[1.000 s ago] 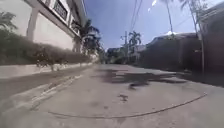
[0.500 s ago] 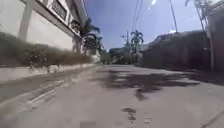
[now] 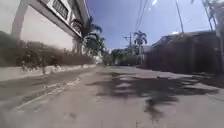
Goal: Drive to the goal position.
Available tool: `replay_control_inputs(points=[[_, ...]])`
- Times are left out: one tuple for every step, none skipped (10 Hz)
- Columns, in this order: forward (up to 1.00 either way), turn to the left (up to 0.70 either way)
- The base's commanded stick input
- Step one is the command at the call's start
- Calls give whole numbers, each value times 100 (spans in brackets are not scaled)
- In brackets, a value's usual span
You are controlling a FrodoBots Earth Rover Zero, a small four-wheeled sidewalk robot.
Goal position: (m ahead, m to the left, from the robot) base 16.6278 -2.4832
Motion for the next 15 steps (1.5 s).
replay_control_inputs(points=[[100,1],[100,1],[100,1],[100,1],[100,1],[100,1],[100,1],[100,1],[100,1],[100,1],[100,-3],[100,-12],[100,-17],[100,-39],[100,-39]])
